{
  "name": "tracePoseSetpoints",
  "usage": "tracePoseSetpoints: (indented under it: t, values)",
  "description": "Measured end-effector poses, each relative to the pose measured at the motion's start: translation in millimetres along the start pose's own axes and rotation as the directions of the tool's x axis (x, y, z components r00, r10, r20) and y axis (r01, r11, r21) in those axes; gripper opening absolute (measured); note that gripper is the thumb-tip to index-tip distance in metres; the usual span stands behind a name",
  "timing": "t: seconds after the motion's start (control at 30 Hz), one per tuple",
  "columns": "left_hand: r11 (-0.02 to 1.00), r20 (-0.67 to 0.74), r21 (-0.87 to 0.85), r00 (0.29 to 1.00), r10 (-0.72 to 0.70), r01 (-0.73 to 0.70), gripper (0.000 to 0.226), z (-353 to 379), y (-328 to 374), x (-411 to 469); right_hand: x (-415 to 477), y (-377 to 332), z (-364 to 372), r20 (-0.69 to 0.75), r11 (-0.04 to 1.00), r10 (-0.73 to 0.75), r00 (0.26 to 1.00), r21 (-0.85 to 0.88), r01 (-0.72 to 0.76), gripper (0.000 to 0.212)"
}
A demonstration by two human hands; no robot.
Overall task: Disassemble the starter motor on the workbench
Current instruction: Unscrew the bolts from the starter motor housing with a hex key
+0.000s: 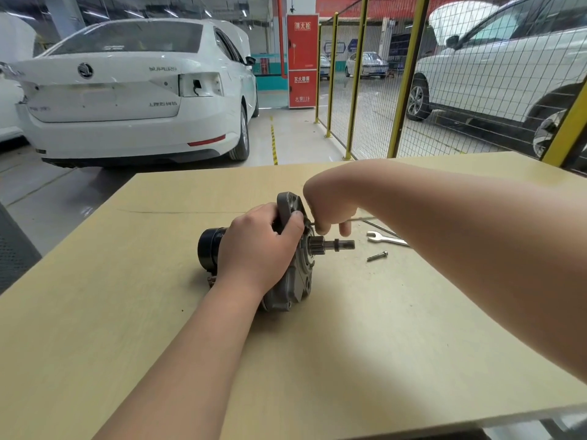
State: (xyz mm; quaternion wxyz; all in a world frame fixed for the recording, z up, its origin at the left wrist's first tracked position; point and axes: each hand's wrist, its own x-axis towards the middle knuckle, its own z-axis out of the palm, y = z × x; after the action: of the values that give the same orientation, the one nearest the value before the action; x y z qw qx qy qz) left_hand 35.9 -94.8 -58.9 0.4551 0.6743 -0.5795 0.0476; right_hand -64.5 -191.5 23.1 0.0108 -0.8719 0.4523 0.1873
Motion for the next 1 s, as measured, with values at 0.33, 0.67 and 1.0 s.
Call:
tracePoseSetpoints:
  t: [0.33, 0.67, 1.0]
  values:
    - [1.0, 0.0, -0.009, 1.0, 0.002, -0.002, 0.032, 0, -1, 0, -5, 2, -9, 0.026, 1.0, -0.011, 1.0, -0.003, 0.012, 0.018]
    - [0.995, 0.042, -0.095, 0.999, 0.028, -0.024, 0.034, -3, -2, 3, 3, 6, 6, -0.087, 0.999, -0.008, 0.996, -0.048, 0.003, 0.023]
    - [0.994, 0.448, 0.105, 0.892, -0.065, 0.019, 0.048, -9, -6, 24, -2, 3, 17, -0.123, 0.997, -0.061, 0.991, -0.051, 0.055, 0.027]
